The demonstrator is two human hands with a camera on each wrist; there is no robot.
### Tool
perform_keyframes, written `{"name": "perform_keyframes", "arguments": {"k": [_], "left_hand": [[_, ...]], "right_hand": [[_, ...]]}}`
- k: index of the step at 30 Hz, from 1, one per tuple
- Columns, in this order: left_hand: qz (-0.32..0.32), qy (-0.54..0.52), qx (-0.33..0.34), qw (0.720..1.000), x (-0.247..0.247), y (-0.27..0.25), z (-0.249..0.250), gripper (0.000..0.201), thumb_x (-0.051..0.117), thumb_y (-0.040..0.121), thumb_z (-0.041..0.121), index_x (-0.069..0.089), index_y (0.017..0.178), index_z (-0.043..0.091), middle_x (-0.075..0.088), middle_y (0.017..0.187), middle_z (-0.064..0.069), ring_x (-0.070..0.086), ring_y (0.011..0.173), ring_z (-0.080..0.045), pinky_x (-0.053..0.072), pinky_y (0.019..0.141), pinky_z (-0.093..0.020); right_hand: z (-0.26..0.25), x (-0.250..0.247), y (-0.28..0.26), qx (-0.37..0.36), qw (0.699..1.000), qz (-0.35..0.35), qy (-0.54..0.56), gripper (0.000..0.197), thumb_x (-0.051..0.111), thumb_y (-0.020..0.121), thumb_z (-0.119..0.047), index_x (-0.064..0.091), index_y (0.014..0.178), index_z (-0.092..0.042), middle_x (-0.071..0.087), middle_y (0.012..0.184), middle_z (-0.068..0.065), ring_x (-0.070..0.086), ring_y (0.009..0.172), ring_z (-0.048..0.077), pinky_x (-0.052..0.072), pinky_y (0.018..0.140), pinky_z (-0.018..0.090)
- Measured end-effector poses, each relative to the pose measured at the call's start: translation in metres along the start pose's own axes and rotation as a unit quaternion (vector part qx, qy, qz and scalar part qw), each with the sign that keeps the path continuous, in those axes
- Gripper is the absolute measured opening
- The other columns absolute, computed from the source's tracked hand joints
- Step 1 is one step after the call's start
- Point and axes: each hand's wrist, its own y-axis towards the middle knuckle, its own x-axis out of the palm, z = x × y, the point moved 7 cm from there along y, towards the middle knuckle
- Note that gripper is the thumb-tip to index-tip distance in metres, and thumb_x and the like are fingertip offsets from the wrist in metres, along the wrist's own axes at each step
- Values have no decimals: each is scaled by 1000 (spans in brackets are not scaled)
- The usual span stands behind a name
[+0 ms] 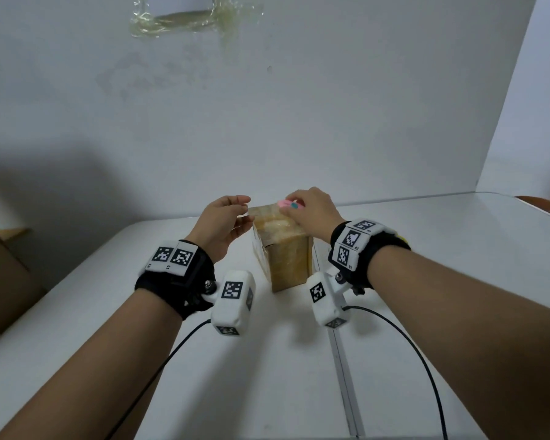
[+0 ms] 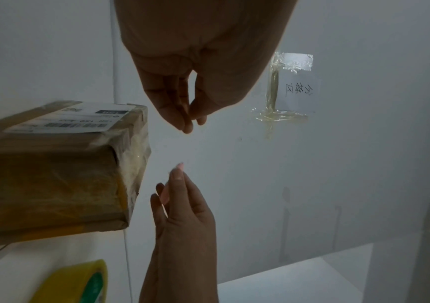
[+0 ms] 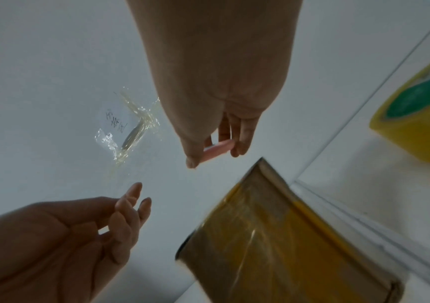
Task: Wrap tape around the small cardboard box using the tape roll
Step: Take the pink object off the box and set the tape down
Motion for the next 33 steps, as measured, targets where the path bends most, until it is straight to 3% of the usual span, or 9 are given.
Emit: {"name": "perform_keyframes", "arguments": {"k": [4, 8, 13, 19, 25, 28, 33], "left_hand": [[-18, 27, 27, 999, 27, 2, 9, 21, 46, 96, -2, 61, 94, 13, 56, 90, -1, 60, 73, -15, 54, 65, -20], [-47, 53, 54, 996, 70, 1, 9, 21, 45, 96, -2, 61, 97, 13, 57, 88, 0, 60, 70, -13, 55, 63, -19], [-82, 71, 29, 994, 127, -4, -19, 22, 46, 96, -1, 62, 95, 14, 57, 85, 0, 61, 69, -12, 54, 58, -16], [-107, 34, -43, 993, 165, -3, -53, 25, 46, 95, -4, 62, 87, 13, 56, 81, -2, 59, 66, -15, 53, 51, -15], [-122, 39, -65, 990, 178, 5, -71, 24, 46, 96, -3, 61, 89, 13, 56, 80, -2, 59, 66, -14, 53, 52, -15], [-117, 43, -68, 990, 178, 11, -77, 24, 45, 96, -4, 61, 89, 13, 57, 80, -2, 59, 67, -14, 53, 54, -16], [-126, 48, -75, 988, 183, 20, -81, 23, 45, 96, -2, 61, 90, 13, 57, 81, -3, 60, 67, -14, 53, 53, -16]], "right_hand": [[24, -42, -8, 23, 998, 58, 3, 37, 56, 90, -40, 66, 119, -17, 57, 121, 11, 54, 97, 19, 41, 87, 28], [70, -74, -28, 85, 993, 83, -15, 50, 53, 94, -43, 56, 131, -11, 57, 128, 14, 55, 117, 28, 41, 97, 35], [130, -100, -54, 157, 982, 98, -43, 45, 59, 90, -42, 63, 120, -9, 62, 124, 12, 58, 115, 28, 45, 94, 35], [162, -101, -62, 163, 983, 53, -62, 40, 65, 87, -38, 66, 118, -14, 65, 124, 7, 59, 115, 25, 45, 93, 32], [161, -85, -45, 127, 983, 3, -135, 39, 64, 87, -40, 64, 115, -13, 65, 117, 8, 58, 111, 26, 47, 88, 33], [161, -72, -33, 129, 964, -44, -226, 42, 61, 86, -45, 65, 111, -11, 66, 114, 11, 51, 117, 30, 48, 94, 40], [169, -57, -26, 123, 934, -78, -326, 48, 56, 88, -53, 63, 115, -15, 65, 118, 8, 47, 121, 30, 39, 94, 38]]}}
